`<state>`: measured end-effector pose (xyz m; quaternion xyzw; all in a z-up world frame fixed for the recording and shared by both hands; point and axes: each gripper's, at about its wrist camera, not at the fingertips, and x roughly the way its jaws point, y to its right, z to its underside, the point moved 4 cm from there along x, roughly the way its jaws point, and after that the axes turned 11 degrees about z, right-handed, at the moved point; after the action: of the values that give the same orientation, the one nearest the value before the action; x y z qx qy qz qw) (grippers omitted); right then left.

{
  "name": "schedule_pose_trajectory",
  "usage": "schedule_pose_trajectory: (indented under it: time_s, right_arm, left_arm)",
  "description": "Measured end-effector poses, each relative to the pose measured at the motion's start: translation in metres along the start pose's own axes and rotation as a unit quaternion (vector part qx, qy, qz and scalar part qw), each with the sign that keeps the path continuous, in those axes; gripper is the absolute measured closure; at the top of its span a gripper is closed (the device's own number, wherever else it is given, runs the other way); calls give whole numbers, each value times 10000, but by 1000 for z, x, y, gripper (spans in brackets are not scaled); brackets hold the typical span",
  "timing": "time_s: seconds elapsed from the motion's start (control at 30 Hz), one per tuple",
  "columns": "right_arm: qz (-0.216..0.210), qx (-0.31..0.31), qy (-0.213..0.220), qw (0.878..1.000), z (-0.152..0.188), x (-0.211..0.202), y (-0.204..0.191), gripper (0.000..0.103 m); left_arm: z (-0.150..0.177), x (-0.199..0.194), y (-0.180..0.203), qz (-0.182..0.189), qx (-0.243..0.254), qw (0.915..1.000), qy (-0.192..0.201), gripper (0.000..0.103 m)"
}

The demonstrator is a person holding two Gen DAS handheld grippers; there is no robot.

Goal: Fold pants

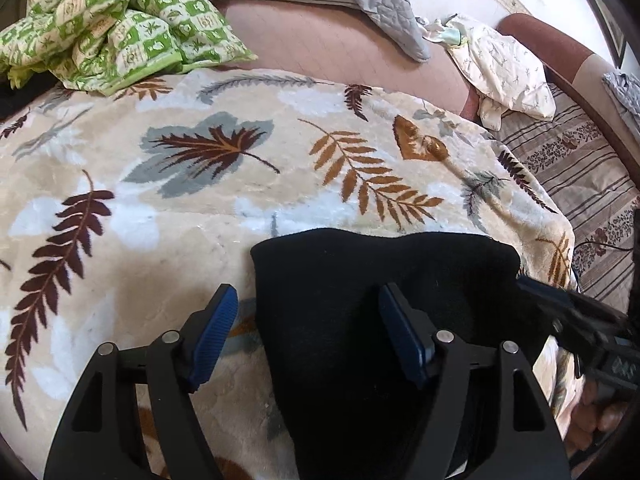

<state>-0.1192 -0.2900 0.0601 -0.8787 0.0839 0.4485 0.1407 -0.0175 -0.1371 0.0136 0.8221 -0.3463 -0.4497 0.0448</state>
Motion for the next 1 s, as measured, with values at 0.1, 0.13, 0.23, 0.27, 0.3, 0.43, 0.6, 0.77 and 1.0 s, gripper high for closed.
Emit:
schedule_pose_trajectory:
  time_s: [0.1, 0.13, 0.23, 0.27, 0.3, 0.43, 0.6, 0.77, 1.0]
  right_arm:
    - [183, -91, 13, 9998, 14, -16, 1, 45]
    - [244, -72, 33, 9997, 16, -19, 1, 39]
    - [205, 16, -95, 9997, 30, -20, 0, 32]
    - [219, -30, -195, 9996, 35, -16, -2, 32]
    - [322, -92, -294, 9990, 41, -10, -4, 31]
    - [408, -117, -282, 9987, 50, -5, -5, 28]
    - [399, -14, -193, 9990, 50, -23, -2, 28]
    - [365, 240, 0, 9990, 45, -34, 4, 28]
    - [430, 763, 3, 9962, 39, -15, 21, 28]
  left_arm:
    - [3, -6, 3, -79, 48, 9999, 41, 30]
    - [4, -8, 4, -103, 81, 9999, 58, 30]
    - [6, -13, 9, -118, 149, 9998, 70, 30]
    - [7, -14, 10, -110, 152, 9998, 78, 30]
    - [7, -17, 11, -94, 154, 9998, 94, 30]
    - [10, -25, 14, -100, 195, 9996, 166, 30]
    - [12, -35, 15, -101, 205, 9994, 246, 30]
    - [16, -40, 19, -82, 224, 9993, 279, 30]
    - [26, -38, 23, -153, 252, 9994, 165, 30]
